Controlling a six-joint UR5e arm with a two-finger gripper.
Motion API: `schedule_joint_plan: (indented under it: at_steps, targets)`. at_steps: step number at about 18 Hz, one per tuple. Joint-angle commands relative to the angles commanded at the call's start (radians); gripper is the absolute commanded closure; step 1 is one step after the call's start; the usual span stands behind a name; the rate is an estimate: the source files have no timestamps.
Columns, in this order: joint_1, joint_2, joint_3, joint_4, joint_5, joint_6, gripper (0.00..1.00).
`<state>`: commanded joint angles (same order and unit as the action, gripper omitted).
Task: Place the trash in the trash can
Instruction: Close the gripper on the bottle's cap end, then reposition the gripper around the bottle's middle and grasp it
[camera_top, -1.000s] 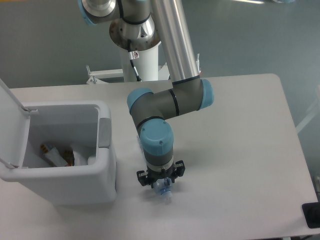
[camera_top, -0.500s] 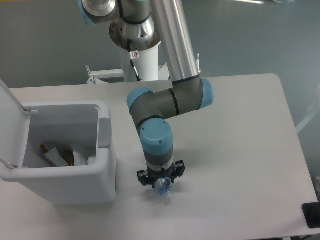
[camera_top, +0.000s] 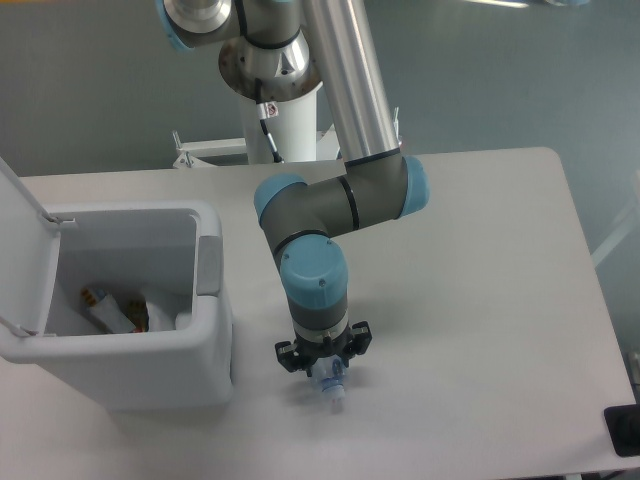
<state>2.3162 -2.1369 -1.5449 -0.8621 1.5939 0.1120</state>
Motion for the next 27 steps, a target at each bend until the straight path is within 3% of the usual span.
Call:
schedule_joint_plan:
  at_steps: [6, 12, 16, 23, 27]
  targets:
    - [0.06, 0.04, 0.074, -0.005, -0.063, 0.0, 0.38]
    - [0.109, 0.09, 0.195, 0.0, -0.172, -0.012, 0.41]
    - [0.153, 0.146, 0.267, 0.008, -0.305, -0.048, 0.41]
    - [0.152, 0.241, 0.376, 0.047, -0.449, -0.113, 0.4]
    - [0.129, 0.284, 0.381, 0.083, -0.479, -0.114, 0.4]
